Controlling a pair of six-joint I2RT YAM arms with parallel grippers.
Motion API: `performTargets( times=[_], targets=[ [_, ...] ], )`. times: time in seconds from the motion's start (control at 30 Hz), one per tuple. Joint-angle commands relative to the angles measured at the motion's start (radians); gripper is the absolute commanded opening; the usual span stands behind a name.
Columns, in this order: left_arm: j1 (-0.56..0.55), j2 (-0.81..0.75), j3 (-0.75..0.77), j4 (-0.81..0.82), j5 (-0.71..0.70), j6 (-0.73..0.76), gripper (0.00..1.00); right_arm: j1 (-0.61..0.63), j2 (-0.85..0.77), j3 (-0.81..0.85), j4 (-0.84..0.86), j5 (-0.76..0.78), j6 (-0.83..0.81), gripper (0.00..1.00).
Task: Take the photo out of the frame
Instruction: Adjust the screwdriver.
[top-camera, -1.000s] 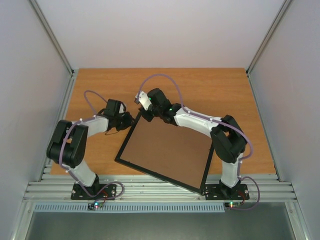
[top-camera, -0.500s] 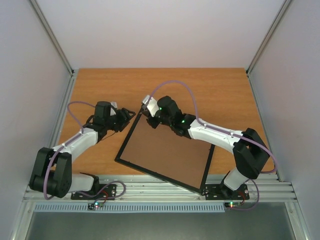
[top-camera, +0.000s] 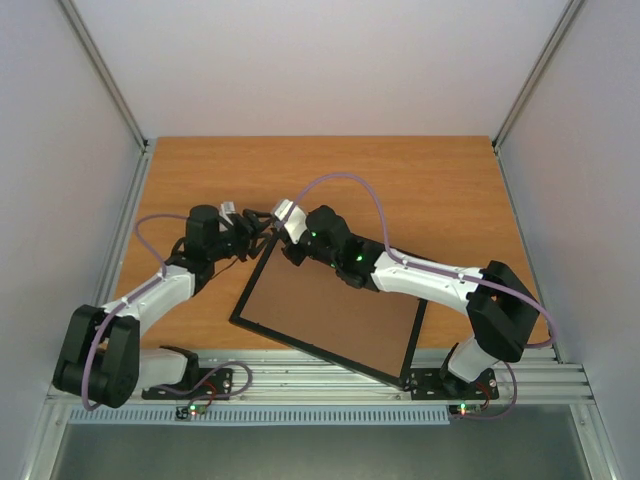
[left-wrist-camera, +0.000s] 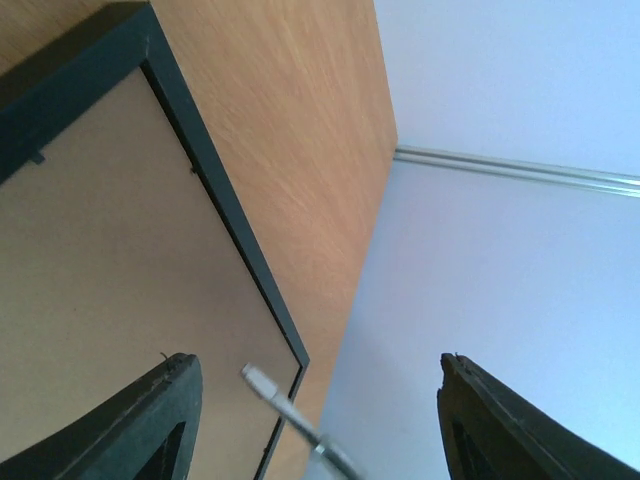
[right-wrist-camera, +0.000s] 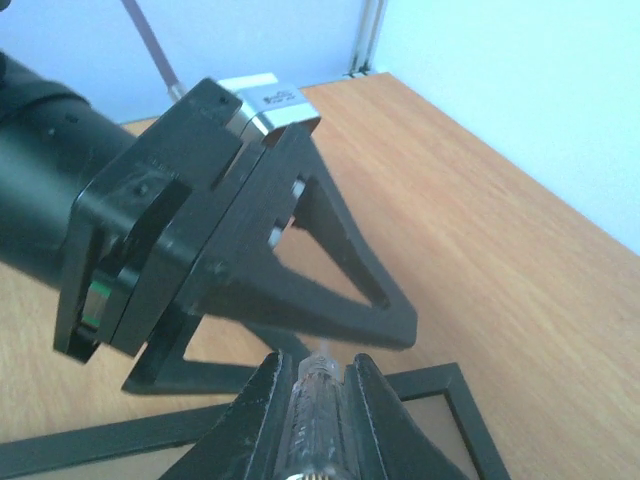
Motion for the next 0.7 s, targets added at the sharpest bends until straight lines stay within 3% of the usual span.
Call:
performTargets(
  times=[0.0,0.13,0.47,0.57,0.67],
  targets=[
    [-0.012,0.005,-0.03,0.121,0.037,-0.089,0.65,0.015,-0.02,-0.027,0.107,0.078,0.003,0.01],
    [-0.018,0.006,-0.034,0.146,0.034,-0.107,0.55,0.018,-0.012,-0.031,0.105,0.055,0.0,0.02],
    [-0.033,0.007,-0.018,0.179,-0.014,-0.072,0.01,0.019,-0.059,-0.079,-0.03,0.025,0.02,0.08],
    [-0.048,-0.01,-0.017,0.145,-0.058,-0.016,0.01,0.017,-0.074,-0.072,-0.118,0.02,0.028,0.11],
    [-0.076,-0.036,-0.006,0.104,-0.105,0.06,0.01,0.015,-0.089,-0.046,-0.227,-0.012,0.047,0.23]
  ],
)
